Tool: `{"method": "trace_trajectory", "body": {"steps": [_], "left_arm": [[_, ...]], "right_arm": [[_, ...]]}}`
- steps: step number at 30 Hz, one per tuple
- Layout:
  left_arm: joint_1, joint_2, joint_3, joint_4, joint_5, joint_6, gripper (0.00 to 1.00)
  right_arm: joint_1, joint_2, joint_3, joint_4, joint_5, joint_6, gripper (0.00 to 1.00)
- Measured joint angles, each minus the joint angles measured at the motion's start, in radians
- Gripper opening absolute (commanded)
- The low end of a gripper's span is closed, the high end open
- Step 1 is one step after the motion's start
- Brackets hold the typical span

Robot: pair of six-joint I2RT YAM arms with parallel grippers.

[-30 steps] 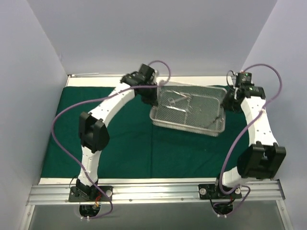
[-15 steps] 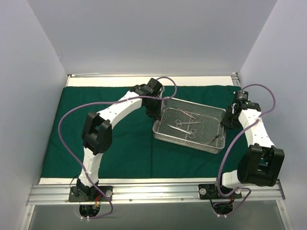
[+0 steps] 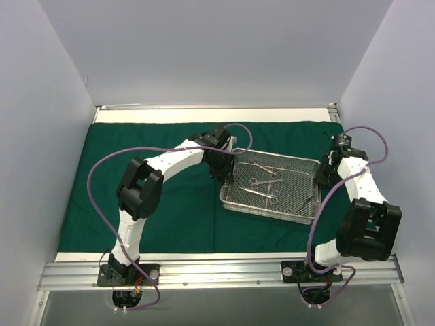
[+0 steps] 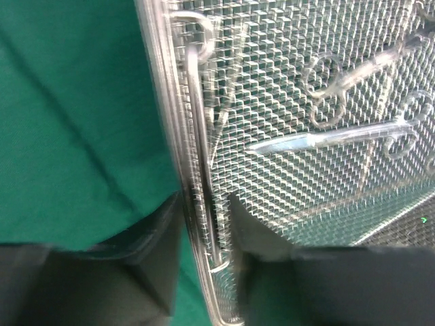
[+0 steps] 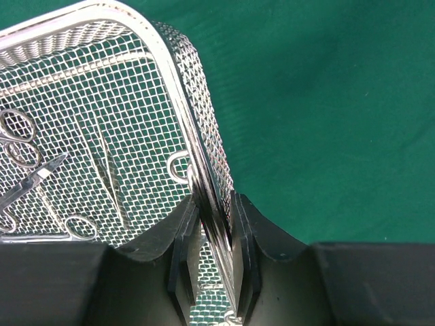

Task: Open and lay out the surgical kit
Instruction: Place the container in the surgical kit.

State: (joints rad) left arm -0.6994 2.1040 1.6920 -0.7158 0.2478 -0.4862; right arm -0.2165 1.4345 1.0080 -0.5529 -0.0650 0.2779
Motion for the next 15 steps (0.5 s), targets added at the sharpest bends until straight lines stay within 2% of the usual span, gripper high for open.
{"method": "trace_trajectory", "body": {"steps": [1, 2, 3, 4, 6, 7, 8, 9, 11, 15], "left_arm": [[0.0, 0.0, -0.004, 0.007, 0.016, 0.006, 0.5], [0.0, 0.0, -0.008, 0.016, 0.029, 0.013, 0.53], [-0.001, -0.002, -0.012, 0.023, 0.042, 0.02, 0.57], [-0.002, -0.003, -0.015, 0.026, 0.055, 0.027, 0.58], [-0.002, -0.01, -0.017, 0.032, 0.082, 0.036, 0.61], [-0.002, -0.016, -0.017, 0.031, 0.089, 0.046, 0.62], [0.0, -0.026, -0.017, 0.031, 0.094, 0.055, 0.91], [0.001, -0.04, -0.017, 0.029, 0.092, 0.072, 0.94], [0.002, -0.08, -0.018, 0.022, 0.075, 0.095, 0.94], [0.015, -0.228, -0.054, 0.02, -0.002, 0.165, 0.94]], "right_arm": [[-0.001, 0.0, -0.004, 0.005, 0.0, 0.0, 0.22], [-0.001, 0.0, -0.006, 0.008, 0.0, 0.0, 0.33], [-0.001, 0.0, -0.006, 0.01, -0.001, 0.01, 0.42], [-0.001, 0.0, -0.006, 0.014, 0.0, 0.018, 0.56], [0.0, 0.0, -0.005, 0.016, -0.004, 0.037, 0.72], [0.0, -0.001, 0.001, 0.009, -0.005, 0.044, 0.75], [0.001, -0.002, 0.011, 0.0, -0.003, 0.051, 0.79], [0.004, -0.004, 0.027, -0.014, -0.002, 0.06, 0.84], [0.017, -0.01, 0.079, -0.045, 0.01, 0.078, 0.84], [0.119, -0.039, 0.198, -0.074, 0.014, 0.115, 0.79]]}}
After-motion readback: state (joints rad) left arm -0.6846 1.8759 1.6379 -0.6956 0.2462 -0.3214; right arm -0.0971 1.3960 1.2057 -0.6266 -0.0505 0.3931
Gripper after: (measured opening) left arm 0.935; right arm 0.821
